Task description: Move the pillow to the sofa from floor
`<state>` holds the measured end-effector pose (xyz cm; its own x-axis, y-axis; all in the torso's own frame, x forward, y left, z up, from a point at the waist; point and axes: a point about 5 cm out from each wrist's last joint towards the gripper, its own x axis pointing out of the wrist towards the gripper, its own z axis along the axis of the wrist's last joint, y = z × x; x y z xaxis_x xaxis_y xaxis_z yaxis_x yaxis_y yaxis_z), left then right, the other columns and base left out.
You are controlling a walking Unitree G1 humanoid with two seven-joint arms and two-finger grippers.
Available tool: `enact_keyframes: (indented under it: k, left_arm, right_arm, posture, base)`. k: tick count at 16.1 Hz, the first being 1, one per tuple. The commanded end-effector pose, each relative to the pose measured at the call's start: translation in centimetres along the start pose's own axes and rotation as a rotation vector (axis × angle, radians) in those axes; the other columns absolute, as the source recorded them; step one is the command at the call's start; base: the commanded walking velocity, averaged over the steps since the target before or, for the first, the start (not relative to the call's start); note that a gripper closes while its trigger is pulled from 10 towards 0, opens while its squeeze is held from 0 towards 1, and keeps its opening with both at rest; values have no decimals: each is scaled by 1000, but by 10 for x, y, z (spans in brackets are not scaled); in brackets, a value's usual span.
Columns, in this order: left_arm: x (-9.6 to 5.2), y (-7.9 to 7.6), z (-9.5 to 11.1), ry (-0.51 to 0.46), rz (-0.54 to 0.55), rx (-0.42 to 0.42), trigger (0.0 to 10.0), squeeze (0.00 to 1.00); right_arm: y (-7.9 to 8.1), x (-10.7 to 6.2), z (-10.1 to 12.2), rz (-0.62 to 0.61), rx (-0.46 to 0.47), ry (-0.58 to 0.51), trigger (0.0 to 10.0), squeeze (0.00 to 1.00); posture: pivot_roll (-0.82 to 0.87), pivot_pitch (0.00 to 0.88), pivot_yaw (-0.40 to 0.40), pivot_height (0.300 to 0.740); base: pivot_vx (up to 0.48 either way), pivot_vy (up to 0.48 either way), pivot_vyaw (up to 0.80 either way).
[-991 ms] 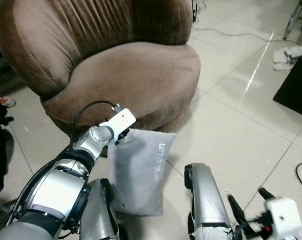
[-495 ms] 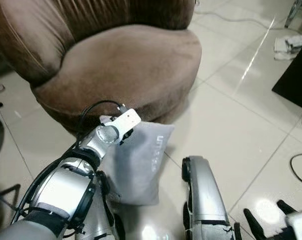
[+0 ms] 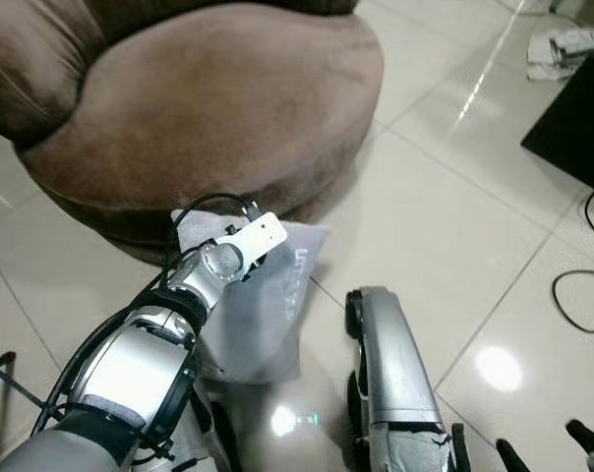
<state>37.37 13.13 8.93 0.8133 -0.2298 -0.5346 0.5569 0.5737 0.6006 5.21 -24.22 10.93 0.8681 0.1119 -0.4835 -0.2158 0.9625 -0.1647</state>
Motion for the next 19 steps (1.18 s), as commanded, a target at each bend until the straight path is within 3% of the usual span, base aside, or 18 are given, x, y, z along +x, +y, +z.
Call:
enact_keyframes:
  k: [1, 5, 6, 7, 8, 9, 10, 13, 19]
  left_arm:
    - [0, -4, -6, 31, -6, 8, 10000, 0]
    - [0, -5, -8, 37, -2, 8, 10000, 0]
    - [0, -3, -7, 29, 22, 52, 10000, 310]
    - [0, -2, -7, 25, 38, 75, 10000, 310]
    - [0, -1, -5, 16, 58, 114, 10000, 1000]
    - [0, -2, -4, 13, 63, 121, 8941, 1000]
    - [0, -2, -3, 9, 63, 114, 10000, 1000]
    - [1, -6, -2, 4, 37, 19, 10000, 1000]
    - [1, -7, -4, 17, 21, 13, 10000, 1000]
  right_arm:
    - [-1, -7, -1, -6, 9, 26, 10000, 0]
    - [0, -13, -5, -7, 16, 44, 10000, 0]
    - [1, -15, -7, -8, 19, 51, 10000, 0]
    - [1, -16, -7, -9, 20, 53, 10000, 0]
    - [1, -18, -9, -9, 20, 58, 10000, 0]
    - [2, -18, -9, -9, 20, 60, 10000, 0]
    - [2, -18, -10, -10, 21, 61, 10000, 4]
    - [3, -19, -12, -11, 19, 67, 10000, 8]
    - [3, -21, -14, -12, 17, 76, 10000, 31]
  posture:
    - [-555, 317, 6, 455]
    - [-558, 331, 10, 455]
    - [-560, 332, 11, 455]
    - [-560, 332, 11, 455]
    - [-560, 330, 12, 455]
    - [-561, 329, 12, 455]
    - [-561, 329, 13, 455]
    - [-565, 327, 14, 455]
    - [-565, 324, 15, 455]
  base:
    - [0, 0, 0]
    - [0, 0, 0]
    - [0, 0, 0]
    - [0, 0, 0]
    - [0, 0, 0]
    - [0, 0, 0]
    - [0, 0, 0]
    - [0, 0, 0]
    - [0, 0, 0]
